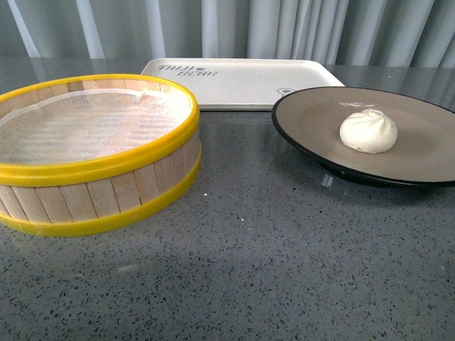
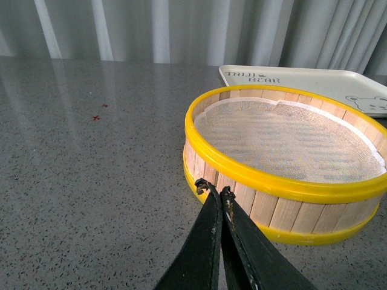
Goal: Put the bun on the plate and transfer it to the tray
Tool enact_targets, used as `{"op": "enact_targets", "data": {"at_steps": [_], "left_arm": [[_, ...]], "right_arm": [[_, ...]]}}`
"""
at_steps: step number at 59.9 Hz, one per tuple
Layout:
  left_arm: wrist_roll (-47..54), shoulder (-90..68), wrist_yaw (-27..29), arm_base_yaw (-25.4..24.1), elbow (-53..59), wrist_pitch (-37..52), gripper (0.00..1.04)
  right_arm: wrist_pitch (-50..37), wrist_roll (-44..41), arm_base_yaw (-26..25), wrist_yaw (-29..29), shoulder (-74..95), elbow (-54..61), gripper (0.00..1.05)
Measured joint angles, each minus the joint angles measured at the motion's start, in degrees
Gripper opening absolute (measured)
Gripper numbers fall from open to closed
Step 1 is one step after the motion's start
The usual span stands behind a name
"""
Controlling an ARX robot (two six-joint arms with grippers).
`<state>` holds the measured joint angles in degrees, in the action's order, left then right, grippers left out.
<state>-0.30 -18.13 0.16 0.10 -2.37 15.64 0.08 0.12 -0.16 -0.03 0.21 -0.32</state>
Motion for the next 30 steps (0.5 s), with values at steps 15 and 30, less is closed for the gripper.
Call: {"op": "enact_targets", "data": {"at_steps": [15, 30], "left_arm": [[0.0, 4.3, 0.0, 0.0, 0.9, -1.5, 0.04], [0.0, 9.2, 0.0, 0.0, 0.9, -6.5, 0.04]], "right_arm": [[0.0, 0.0, 0.0, 0.0, 0.0, 0.0, 0.96], [0.0, 0.0, 0.0, 0.0, 0.0, 0.0, 0.96]]}}
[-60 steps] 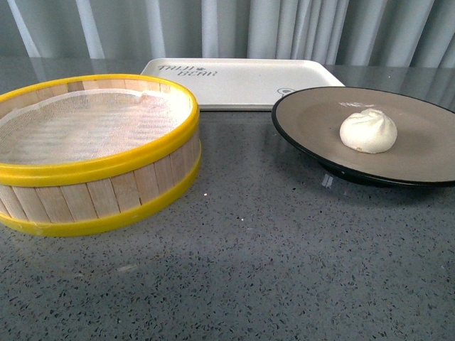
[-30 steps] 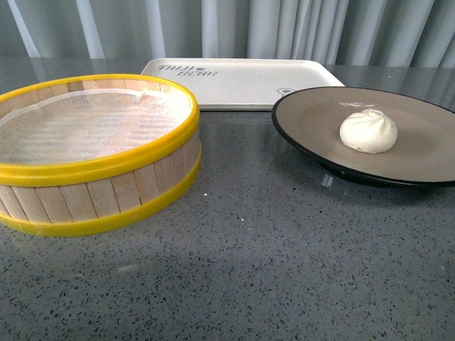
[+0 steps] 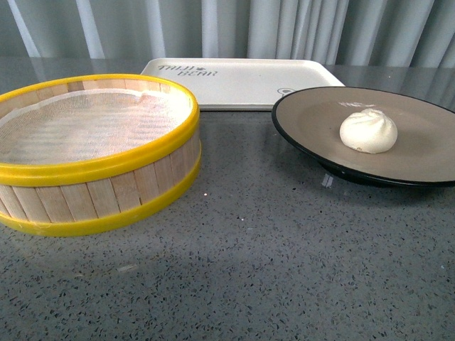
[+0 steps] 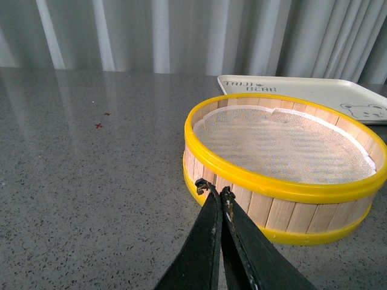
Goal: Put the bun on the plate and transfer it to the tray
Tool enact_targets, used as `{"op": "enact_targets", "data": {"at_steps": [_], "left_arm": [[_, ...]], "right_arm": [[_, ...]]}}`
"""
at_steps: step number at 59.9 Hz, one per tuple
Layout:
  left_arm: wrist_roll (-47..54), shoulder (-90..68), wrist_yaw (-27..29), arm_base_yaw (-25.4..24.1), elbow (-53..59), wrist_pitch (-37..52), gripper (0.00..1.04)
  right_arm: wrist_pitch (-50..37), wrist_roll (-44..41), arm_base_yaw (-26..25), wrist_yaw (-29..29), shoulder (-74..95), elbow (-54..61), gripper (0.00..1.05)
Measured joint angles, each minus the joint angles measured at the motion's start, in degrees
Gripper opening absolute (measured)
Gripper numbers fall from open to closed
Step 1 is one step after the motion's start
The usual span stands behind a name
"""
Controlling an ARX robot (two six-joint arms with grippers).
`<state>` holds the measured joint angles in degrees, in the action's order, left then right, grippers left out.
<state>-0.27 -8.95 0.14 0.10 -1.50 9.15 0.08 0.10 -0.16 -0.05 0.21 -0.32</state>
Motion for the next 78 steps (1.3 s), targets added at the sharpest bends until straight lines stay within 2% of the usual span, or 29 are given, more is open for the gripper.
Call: {"op": "enact_targets", "data": {"at_steps": [6, 24, 28, 43, 47, 49, 51, 53, 57, 61, 68, 72, 78], "left_arm": [[0.0, 6.4, -0.1, 0.0, 0.0, -8.4, 0.04], [0.0, 8.7, -0.1, 0.0, 0.0, -9.1, 0.04], [0.0, 8.7, -0.1, 0.0, 0.0, -9.1, 0.2], [0.0, 8.7, -0.1, 0.0, 0.0, -9.1, 0.61], [0.0, 8.7, -0.1, 0.0, 0.0, -9.1, 0.75], [0.0, 8.7, -0.1, 0.0, 0.0, -9.1, 0.8], [0.0, 8.7, -0.1, 0.0, 0.0, -9.1, 0.86], [0.0, 8.7, -0.1, 0.0, 0.0, -9.1, 0.91], [0.0, 8.7, -0.1, 0.0, 0.0, -9.1, 1.0], [0.0, 8.7, -0.2, 0.0, 0.0, -9.1, 0.98], [0.0, 8.7, -0.1, 0.0, 0.0, -9.1, 0.98], [0.0, 8.7, -0.1, 0.0, 0.0, -9.1, 0.98], [0.0, 8.7, -0.1, 0.0, 0.0, -9.1, 0.98]], "right_arm": [[0.0, 0.0, 0.0, 0.0, 0.0, 0.0, 0.96], [0.0, 0.0, 0.0, 0.0, 0.0, 0.0, 0.96], [0.0, 0.0, 0.0, 0.0, 0.0, 0.0, 0.96], [0.0, 0.0, 0.0, 0.0, 0.0, 0.0, 0.96], [0.0, 0.0, 0.0, 0.0, 0.0, 0.0, 0.96], [-0.9, -1.4, 0.7, 1.3, 0.1, 0.0, 0.96], [-5.1, -7.0, 2.8, 7.6, 1.6, 0.0, 0.96], [-9.4, -11.3, 4.2, 11.2, 3.5, -0.1, 0.96], [-18.6, -19.1, 4.7, 12.6, 9.6, -0.8, 0.96], [-30.4, -24.0, 2.4, 10.9, 19.6, -3.0, 0.96], [-42.1, -21.1, -4.9, 5.8, 35.5, -9.4, 0.96], [-41.5, -16.2, -9.2, 3.1, 43.3, -14.0, 0.96], [-33.4, -2.6, -15.5, -2.2, 55.2, -21.6, 0.96]]}}
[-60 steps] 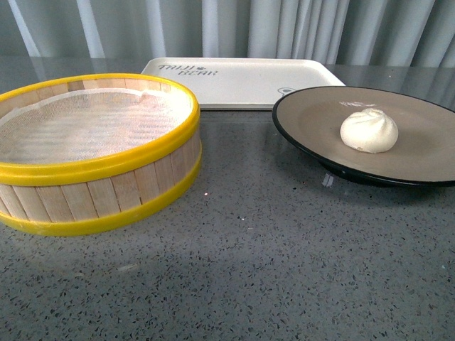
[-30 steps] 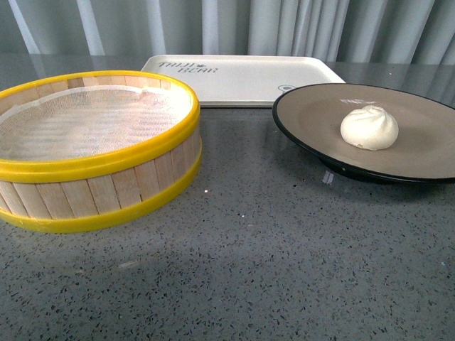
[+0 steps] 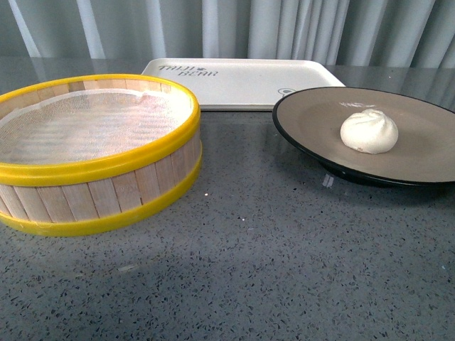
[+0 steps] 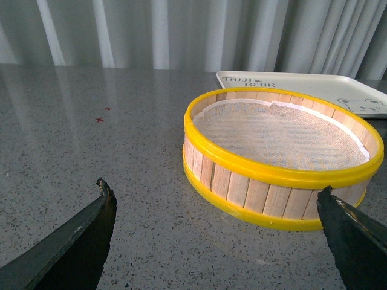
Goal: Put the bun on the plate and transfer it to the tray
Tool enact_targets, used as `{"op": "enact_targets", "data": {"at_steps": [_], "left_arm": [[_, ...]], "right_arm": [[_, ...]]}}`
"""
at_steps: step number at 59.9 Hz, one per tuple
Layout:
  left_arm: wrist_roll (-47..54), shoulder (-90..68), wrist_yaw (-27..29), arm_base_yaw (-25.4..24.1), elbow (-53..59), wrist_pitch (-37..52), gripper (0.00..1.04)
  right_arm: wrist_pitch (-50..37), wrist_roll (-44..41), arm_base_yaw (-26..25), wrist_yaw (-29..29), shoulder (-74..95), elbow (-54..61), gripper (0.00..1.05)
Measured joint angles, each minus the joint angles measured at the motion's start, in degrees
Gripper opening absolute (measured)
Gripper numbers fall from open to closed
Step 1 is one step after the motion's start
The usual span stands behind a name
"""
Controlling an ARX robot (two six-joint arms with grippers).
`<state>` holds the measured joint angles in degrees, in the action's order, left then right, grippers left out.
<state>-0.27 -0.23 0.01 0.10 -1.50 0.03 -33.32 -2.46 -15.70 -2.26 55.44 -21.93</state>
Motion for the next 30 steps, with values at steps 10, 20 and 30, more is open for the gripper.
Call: {"op": "enact_targets", "data": {"at_steps": [10, 20, 30], "left_arm": [[0.0, 0.0, 0.0, 0.0, 0.0, 0.0, 0.98], [0.0, 0.0, 0.0, 0.0, 0.0, 0.0, 0.98], [0.0, 0.0, 0.0, 0.0, 0.0, 0.0, 0.98]], "right_arm": [[12.4, 24.3, -3.7, -8.9, 13.5, -9.7, 0.96], [16.2, 43.1, -1.9, -13.4, 19.8, -14.6, 0.96], [18.3, 56.1, 1.6, -17.2, 26.6, -17.9, 0.96]]}}
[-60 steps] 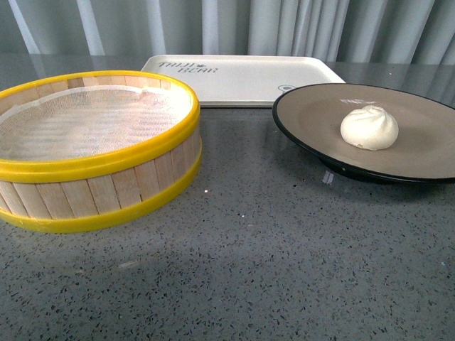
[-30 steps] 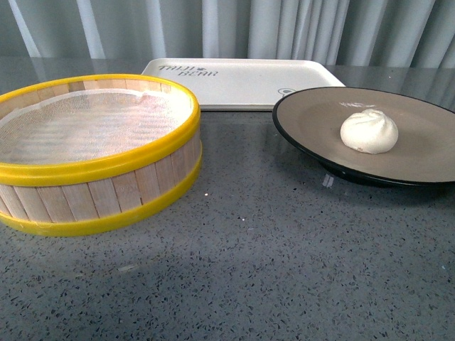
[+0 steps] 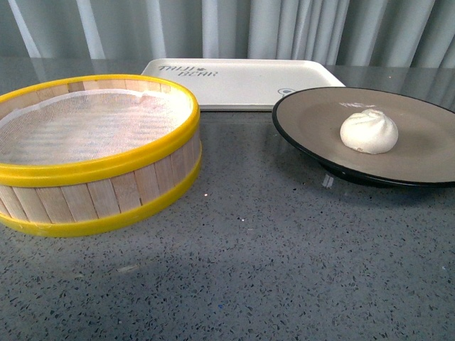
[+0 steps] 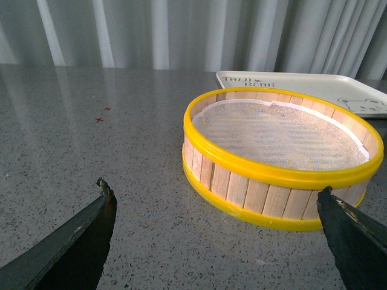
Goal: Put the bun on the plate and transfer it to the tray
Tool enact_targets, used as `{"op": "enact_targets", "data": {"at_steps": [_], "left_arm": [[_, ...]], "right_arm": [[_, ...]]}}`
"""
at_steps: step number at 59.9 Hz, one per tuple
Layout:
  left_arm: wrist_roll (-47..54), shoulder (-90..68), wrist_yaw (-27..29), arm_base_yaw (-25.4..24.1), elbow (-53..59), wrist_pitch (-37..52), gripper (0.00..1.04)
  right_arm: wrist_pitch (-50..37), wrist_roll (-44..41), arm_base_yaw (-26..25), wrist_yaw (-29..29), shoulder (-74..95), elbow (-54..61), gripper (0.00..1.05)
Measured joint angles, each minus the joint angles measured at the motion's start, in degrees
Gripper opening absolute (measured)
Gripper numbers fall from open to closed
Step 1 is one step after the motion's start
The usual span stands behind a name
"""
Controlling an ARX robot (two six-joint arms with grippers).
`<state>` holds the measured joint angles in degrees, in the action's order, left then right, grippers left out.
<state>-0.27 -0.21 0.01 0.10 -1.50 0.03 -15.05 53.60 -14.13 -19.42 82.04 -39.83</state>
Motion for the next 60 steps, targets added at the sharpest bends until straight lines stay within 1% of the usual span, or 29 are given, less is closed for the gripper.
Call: {"op": "enact_targets", "data": {"at_steps": [20, 37, 39, 44, 50, 52, 53, 60], "left_arm": [[0.0, 0.0, 0.0, 0.0, 0.0, 0.0, 0.98], [0.0, 0.0, 0.0, 0.0, 0.0, 0.0, 0.98], [0.0, 0.0, 0.0, 0.0, 0.0, 0.0, 0.98], [0.0, 0.0, 0.0, 0.0, 0.0, 0.0, 0.98], [0.0, 0.0, 0.0, 0.0, 0.0, 0.0, 0.98], [0.0, 0.0, 0.0, 0.0, 0.0, 0.0, 0.98], [0.0, 0.0, 0.0, 0.0, 0.0, 0.0, 0.98], [0.0, 0.0, 0.0, 0.0, 0.0, 0.0, 0.98]], "right_arm": [[0.6, 8.7, 7.0, -3.7, 2.9, -1.6, 0.96], [0.1, 11.9, 10.9, -4.3, 3.8, -1.4, 0.96], [0.1, 12.2, 11.0, -4.3, 3.8, -1.3, 0.94], [0.3, 12.3, 11.3, -4.3, 3.9, -0.9, 0.82], [0.5, 12.4, 11.1, -4.3, 4.1, -0.6, 0.66], [0.5, 12.4, 11.0, -4.3, 4.2, -0.5, 0.59], [0.5, 12.4, 10.9, -4.3, 4.2, -0.3, 0.54], [0.5, 12.4, 10.3, -4.9, 4.2, 0.0, 0.36]]}}
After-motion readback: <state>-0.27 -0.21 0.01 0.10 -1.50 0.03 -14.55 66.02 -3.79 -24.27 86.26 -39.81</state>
